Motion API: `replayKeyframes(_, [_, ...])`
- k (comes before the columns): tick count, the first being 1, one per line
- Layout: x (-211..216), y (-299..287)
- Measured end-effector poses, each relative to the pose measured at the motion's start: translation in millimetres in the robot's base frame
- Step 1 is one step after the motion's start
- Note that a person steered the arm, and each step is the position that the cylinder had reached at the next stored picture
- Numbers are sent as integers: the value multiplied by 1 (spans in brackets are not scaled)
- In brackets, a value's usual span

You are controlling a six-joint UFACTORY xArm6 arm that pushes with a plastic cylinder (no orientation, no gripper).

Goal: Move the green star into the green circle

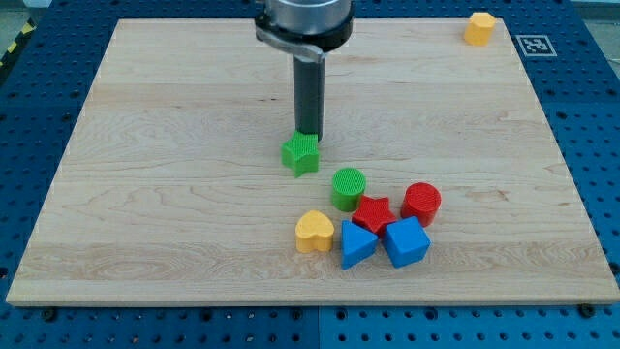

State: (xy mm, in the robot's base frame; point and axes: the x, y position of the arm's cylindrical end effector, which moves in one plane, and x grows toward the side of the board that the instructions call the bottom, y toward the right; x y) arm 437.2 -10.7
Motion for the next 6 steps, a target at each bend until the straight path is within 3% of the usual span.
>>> replayKeyframes(1, [32,-13])
replayKeyframes(4, [45,-93])
replayKeyframes(6, [69,-36])
